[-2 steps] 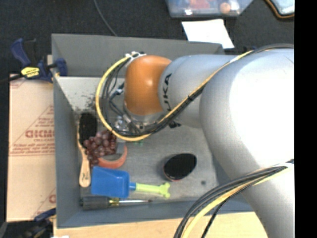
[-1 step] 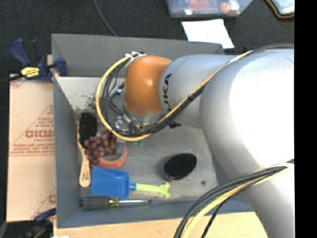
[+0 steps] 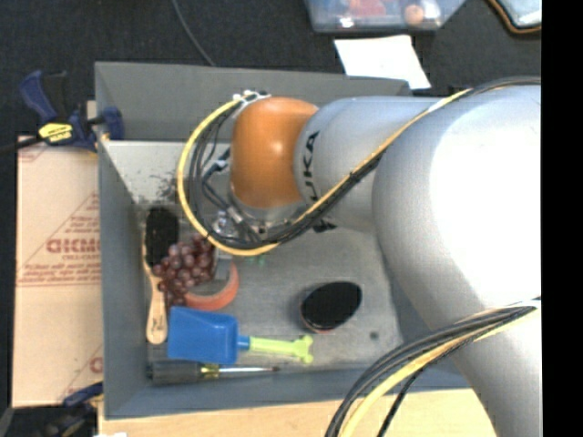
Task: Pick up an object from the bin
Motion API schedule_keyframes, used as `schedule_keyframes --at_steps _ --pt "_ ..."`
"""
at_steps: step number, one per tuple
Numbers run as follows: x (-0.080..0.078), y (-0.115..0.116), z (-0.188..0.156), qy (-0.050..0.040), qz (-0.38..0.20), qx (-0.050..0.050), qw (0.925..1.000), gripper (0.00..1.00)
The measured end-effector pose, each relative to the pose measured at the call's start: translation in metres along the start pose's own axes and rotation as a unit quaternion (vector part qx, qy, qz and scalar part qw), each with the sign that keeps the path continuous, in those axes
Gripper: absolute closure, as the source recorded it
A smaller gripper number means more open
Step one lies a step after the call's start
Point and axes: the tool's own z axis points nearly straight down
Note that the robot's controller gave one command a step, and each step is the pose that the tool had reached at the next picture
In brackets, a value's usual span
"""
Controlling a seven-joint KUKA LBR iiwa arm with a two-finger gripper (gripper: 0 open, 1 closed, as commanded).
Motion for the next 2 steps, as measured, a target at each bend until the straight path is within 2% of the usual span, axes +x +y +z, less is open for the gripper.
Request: schedule_keyframes --at_steps 1,2 --pt "0.001 -0.001 -0.041 0.0028 0.000 0.001 1.0000 1.00" --pt "-0.001 0.000 -0.072 0.0011 0.000 0.000 1.0000 1.00"
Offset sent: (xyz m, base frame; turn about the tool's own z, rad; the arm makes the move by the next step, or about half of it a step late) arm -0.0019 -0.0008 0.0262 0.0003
